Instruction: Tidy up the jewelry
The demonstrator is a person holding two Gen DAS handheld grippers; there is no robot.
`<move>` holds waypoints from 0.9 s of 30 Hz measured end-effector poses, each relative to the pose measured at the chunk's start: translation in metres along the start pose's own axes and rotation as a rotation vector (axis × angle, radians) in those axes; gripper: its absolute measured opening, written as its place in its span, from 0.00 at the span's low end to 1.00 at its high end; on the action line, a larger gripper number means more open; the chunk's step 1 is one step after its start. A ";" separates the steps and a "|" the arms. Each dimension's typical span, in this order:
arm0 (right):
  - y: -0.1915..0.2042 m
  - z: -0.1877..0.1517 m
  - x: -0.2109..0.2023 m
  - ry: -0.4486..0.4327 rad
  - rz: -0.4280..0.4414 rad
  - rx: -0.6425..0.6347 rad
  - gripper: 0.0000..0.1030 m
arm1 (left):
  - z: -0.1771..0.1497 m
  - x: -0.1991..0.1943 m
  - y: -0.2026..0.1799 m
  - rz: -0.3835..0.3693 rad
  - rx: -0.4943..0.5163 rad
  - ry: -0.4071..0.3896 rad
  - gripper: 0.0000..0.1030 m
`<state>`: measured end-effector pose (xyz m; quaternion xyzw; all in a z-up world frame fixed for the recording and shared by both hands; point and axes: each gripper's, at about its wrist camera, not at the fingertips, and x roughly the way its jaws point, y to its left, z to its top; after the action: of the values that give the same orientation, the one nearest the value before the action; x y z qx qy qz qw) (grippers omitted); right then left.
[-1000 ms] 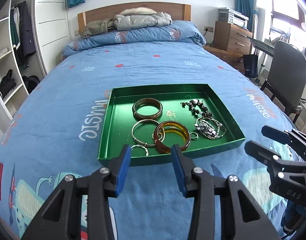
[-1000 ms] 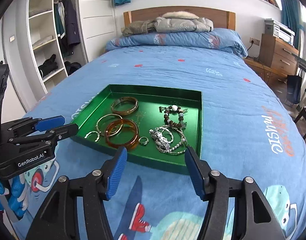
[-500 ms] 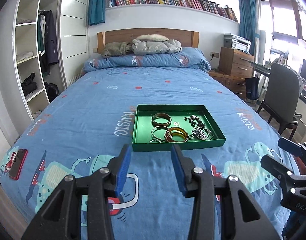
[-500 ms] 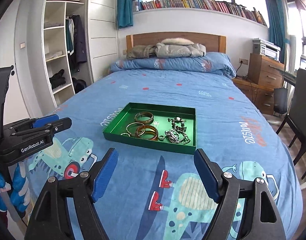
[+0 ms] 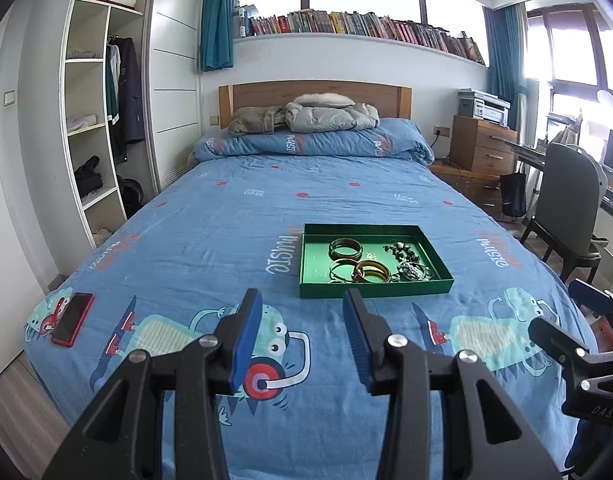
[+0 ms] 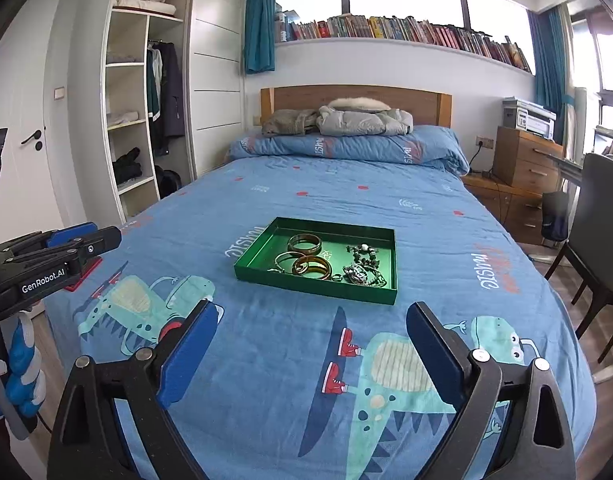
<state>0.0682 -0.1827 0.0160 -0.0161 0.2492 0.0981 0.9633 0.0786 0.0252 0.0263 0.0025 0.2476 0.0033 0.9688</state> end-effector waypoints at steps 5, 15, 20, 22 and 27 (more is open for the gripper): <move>0.001 -0.003 -0.006 -0.006 -0.004 -0.002 0.95 | -0.006 -0.013 0.000 0.022 0.009 -0.017 0.56; -0.002 -0.011 -0.015 -0.026 -0.026 -0.006 1.00 | -0.015 -0.027 -0.008 0.015 0.032 -0.041 0.57; -0.005 -0.014 -0.013 -0.027 -0.039 -0.009 1.00 | -0.017 -0.027 -0.009 0.020 0.034 -0.040 0.57; -0.006 -0.016 -0.011 -0.026 -0.042 -0.011 1.00 | -0.018 -0.026 -0.009 0.022 0.037 -0.034 0.57; -0.009 -0.019 -0.004 -0.011 -0.046 -0.008 1.00 | -0.019 -0.022 -0.008 0.018 0.037 -0.013 0.58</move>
<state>0.0571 -0.1934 0.0012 -0.0254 0.2433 0.0771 0.9666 0.0505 0.0171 0.0199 0.0226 0.2415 0.0076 0.9701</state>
